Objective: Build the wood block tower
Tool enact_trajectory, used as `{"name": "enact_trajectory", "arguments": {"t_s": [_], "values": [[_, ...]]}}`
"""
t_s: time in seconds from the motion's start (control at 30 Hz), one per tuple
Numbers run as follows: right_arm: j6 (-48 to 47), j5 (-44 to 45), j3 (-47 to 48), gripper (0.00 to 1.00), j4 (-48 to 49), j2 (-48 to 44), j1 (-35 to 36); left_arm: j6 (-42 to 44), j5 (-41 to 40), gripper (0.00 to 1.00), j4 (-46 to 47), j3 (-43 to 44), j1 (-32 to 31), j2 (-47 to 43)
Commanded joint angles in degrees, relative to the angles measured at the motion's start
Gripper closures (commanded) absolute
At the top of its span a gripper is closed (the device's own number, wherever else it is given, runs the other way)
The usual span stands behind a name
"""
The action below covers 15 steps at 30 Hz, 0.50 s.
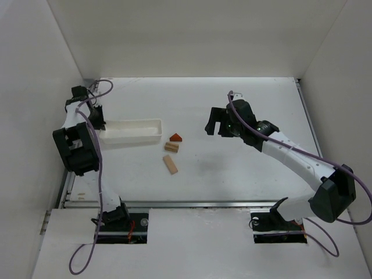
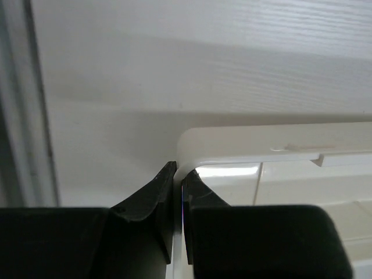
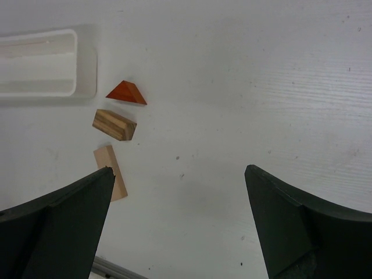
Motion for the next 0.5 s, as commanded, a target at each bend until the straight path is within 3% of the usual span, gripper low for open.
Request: {"name": "enact_trajectory", "arguments": {"t_s": [0.0,0.3,0.47], "values": [[-0.72,-0.89,0.53,0.0,2.47,-0.03,1.12,-11.06,12.51,1.0,-0.93,-5.29,6.23,0.1],[-0.72,1.48,1.07,0.0,1.86,-0.03,1.65,-18.64,8.06,0.99,12.87,-18.85,6.94,-8.34],[-0.72,2.01,1.07,0.0,1.86,-0.03,1.65,-17.5,6.13,0.8,12.96,-18.77,6.94,-8.87]]}}
